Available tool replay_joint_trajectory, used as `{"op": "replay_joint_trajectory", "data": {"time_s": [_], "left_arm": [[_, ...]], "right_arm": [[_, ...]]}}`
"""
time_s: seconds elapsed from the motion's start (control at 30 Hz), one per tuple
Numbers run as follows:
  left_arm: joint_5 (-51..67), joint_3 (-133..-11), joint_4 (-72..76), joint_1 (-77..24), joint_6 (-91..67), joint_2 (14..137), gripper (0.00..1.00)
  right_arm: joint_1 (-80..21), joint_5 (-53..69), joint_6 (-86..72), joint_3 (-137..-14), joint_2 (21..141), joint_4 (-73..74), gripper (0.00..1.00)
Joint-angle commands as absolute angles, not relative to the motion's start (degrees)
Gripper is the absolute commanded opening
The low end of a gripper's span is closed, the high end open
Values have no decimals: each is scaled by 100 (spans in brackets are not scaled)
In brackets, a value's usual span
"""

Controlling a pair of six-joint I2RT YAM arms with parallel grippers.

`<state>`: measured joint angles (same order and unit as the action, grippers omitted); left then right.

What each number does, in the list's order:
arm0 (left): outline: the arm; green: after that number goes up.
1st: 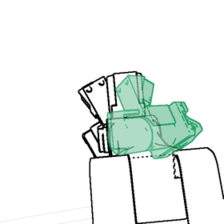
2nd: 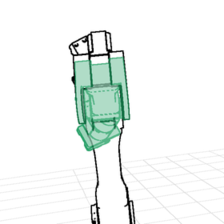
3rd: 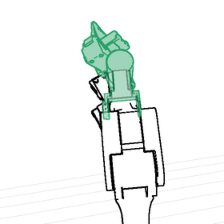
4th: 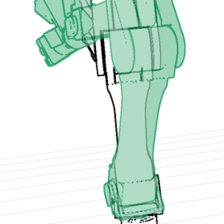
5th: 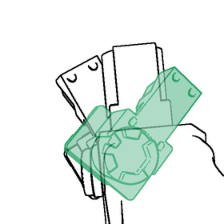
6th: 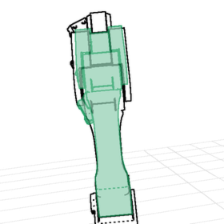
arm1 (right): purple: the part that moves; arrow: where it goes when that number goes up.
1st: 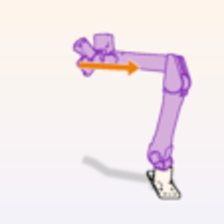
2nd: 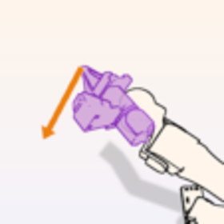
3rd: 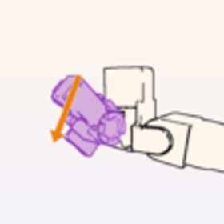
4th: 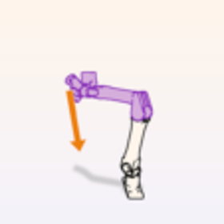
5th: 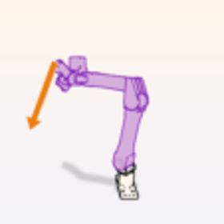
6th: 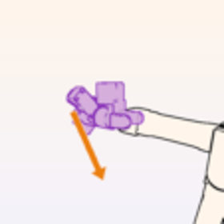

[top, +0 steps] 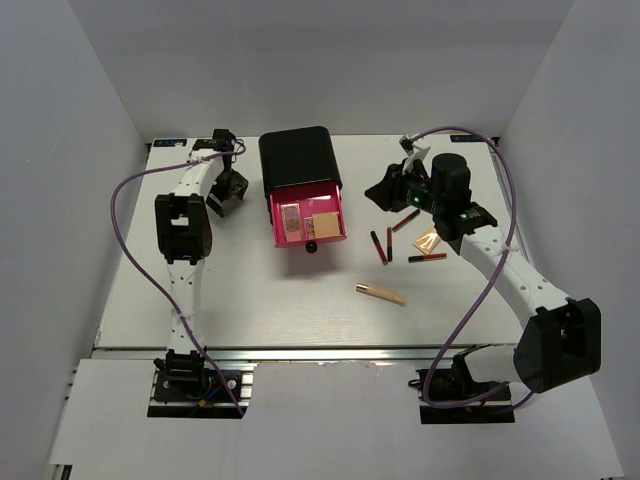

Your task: Organize the makeup

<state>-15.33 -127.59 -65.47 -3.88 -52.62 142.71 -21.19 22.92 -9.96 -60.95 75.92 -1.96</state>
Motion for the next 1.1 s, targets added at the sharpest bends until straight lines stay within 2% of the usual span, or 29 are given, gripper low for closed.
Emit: {"op": "replay_joint_trajectory", "data": {"time_s": [0.0, 0.3, 0.33, 0.47, 0.73, 0.83, 1.07], "left_arm": [[-1801, -12201, -6794, -352, -5221, 14362, 89], [-1784, -10416, -5687, -211, -4211, 13158, 82], [-1758, -10363, -5669, -202, -4001, 13070, 83], [-1731, -10047, -5441, -185, -3613, 12824, 98], [-1266, -10397, -5080, 334, -2428, 13148, 98], [-994, -10643, -4966, 352, -2136, 13482, 91], [-791, -11039, -4685, 334, -1881, 13799, 91]], "right_arm": [[-2048, 2373, -1046, -6082, 7400, -536, 33], [-2021, 2505, -1125, -5985, 7392, -571, 33], [-2013, 2514, -1125, -5994, 7400, -580, 33], [-2021, 2549, -1125, -6064, 7488, -589, 33], [-2021, 2593, -1116, -6205, 7559, -554, 34], [-2021, 2593, -1116, -6249, 7550, -510, 34], [-2021, 2566, -1116, -6249, 7523, -457, 34]]}}
